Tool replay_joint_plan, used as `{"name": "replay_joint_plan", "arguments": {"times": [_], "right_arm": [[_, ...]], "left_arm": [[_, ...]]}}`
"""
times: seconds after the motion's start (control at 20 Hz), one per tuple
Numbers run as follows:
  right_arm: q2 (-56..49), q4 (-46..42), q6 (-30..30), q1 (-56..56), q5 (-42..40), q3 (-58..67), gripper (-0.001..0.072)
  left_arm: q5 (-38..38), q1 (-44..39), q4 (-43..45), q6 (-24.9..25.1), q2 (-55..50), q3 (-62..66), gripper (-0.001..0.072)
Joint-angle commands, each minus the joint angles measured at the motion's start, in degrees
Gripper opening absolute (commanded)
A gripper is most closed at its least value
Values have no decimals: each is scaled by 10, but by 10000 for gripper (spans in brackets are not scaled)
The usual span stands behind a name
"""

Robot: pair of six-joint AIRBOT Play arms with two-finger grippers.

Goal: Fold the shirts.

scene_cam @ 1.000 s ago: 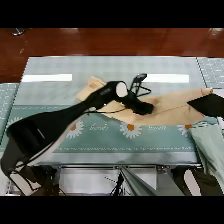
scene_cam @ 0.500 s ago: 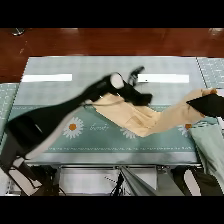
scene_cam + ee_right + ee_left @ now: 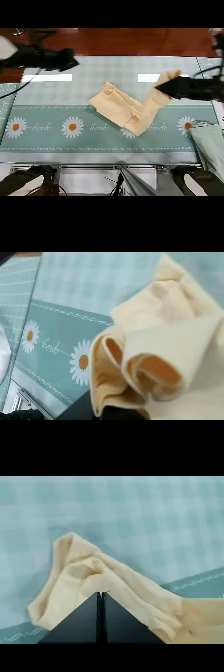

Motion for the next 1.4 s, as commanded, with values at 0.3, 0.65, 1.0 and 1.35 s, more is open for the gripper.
{"name": "replay_joint_plan", "arguments": {"times": [0.3,0.65,1.0,1.35], "right_arm": [[-410,9,-11,195,-123,222,22],[-493,13,31,199,-123,291,103],[-430,-38,21,138,107,315,624],[-18,-428,177,17,36,12,624]], "left_arm": [[19,51,-10,-39,438,-350,19],[17,51,-38,-53,444,-399,20],[26,51,-37,-51,421,-405,20],[33,51,-33,-35,418,-406,20]]}}
